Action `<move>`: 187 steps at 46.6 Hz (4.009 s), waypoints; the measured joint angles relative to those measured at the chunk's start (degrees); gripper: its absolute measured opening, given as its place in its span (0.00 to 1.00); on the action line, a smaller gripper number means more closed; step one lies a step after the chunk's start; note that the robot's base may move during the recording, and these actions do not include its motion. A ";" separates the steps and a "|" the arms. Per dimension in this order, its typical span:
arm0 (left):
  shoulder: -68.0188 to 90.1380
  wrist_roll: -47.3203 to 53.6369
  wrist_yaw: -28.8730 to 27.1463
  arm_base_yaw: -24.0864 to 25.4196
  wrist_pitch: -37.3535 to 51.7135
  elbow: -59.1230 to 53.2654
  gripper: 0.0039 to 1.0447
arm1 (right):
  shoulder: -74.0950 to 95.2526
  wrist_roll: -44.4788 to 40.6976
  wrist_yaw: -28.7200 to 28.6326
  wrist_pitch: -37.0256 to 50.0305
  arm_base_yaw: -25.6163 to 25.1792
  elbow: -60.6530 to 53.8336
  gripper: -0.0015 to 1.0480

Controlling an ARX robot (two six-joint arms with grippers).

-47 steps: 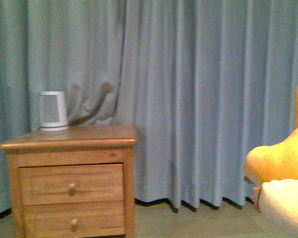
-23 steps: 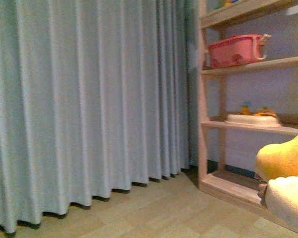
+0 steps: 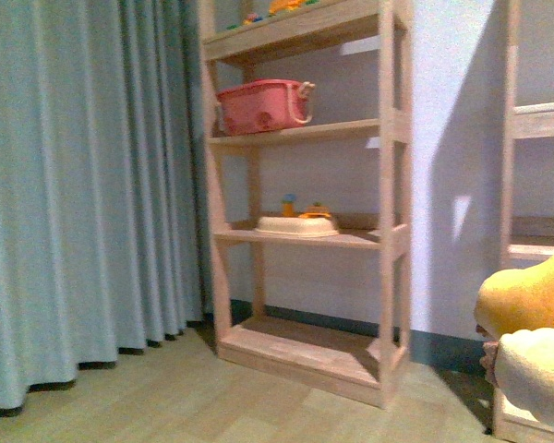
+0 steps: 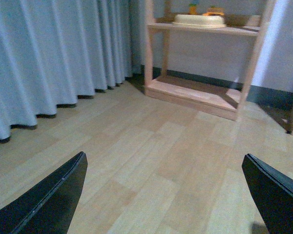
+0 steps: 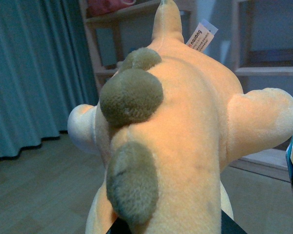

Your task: Put away toys

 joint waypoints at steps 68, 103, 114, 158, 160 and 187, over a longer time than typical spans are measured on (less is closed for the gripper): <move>0.00 0.00 0.09 0.00 0.00 0.00 0.94 | 0.00 0.00 -0.04 0.00 -0.15 0.00 0.07; 0.00 0.02 0.09 0.00 0.00 0.00 0.94 | 0.02 0.00 -0.07 0.00 -0.15 0.00 0.07; -0.02 0.00 0.09 0.00 0.00 0.00 0.94 | 0.00 0.00 -0.09 0.00 -0.15 0.00 0.07; 0.00 0.00 0.09 0.00 0.00 0.00 0.94 | 0.00 0.00 -0.07 0.00 -0.15 0.00 0.07; 0.00 0.00 0.09 0.00 0.00 0.00 0.94 | 0.00 0.00 -0.07 0.00 -0.15 0.00 0.07; 0.00 0.00 0.09 0.00 0.00 0.00 0.94 | 13.75 -2.62 -15.43 -2.19 -13.14 18.71 0.07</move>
